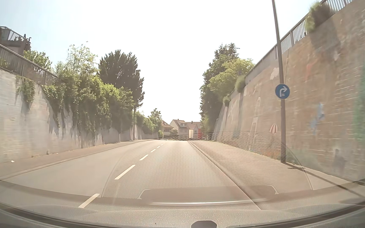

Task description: Follow the waypoints while adhering to traffic rules and regulations

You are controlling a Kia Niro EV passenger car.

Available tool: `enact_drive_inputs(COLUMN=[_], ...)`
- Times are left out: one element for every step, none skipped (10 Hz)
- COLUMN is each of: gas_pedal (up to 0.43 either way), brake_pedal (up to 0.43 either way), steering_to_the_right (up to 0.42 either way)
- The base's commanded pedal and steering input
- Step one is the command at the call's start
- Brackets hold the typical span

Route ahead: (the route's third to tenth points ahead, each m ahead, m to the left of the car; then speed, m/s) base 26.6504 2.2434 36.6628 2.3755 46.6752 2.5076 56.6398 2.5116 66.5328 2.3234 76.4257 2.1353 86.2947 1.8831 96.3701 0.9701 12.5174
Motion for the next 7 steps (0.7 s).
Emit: enact_drive_inputs(gas_pedal=[0.008,0.008,0.008,0.020,0.020,0.020,0.028], brake_pedal=[0.000,0.000,0.000,0.000,0.000,0.000,0.000], steering_to_the_right=[-0.008,-0.008,-0.008,-0.008,-0.008,-0.008,-0.008])
